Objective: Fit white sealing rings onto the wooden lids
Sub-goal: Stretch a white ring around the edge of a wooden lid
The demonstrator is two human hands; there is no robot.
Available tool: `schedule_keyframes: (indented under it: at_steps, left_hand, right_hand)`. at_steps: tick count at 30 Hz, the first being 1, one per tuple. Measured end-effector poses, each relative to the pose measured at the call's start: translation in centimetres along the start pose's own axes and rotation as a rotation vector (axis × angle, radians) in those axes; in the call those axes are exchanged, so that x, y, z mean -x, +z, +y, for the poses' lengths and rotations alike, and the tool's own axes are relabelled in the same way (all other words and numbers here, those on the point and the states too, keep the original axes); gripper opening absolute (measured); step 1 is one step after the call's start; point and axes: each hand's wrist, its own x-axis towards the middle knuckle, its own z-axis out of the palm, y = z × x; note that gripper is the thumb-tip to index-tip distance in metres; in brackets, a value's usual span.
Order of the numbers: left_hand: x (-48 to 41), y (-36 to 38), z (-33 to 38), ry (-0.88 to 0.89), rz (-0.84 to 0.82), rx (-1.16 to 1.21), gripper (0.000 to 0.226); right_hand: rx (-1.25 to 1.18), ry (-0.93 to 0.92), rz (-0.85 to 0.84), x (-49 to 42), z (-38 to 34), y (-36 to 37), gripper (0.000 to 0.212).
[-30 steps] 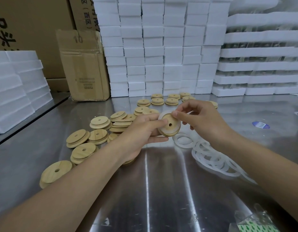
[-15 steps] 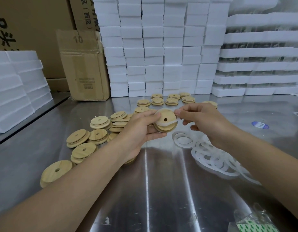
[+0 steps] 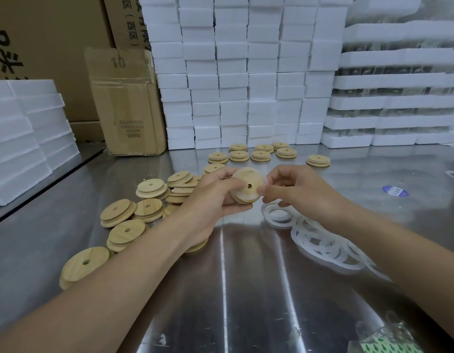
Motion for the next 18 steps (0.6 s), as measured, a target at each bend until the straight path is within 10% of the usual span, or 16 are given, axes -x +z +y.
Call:
schedule_keyframes:
  at_steps: [18]
  left_hand:
    - [0.3, 0.7, -0.2, 0.101, 0.076, -0.123, 0.024]
  right_hand:
    - [0.018, -0.018, 0.043, -0.7, -0.3, -2.0, 0.013]
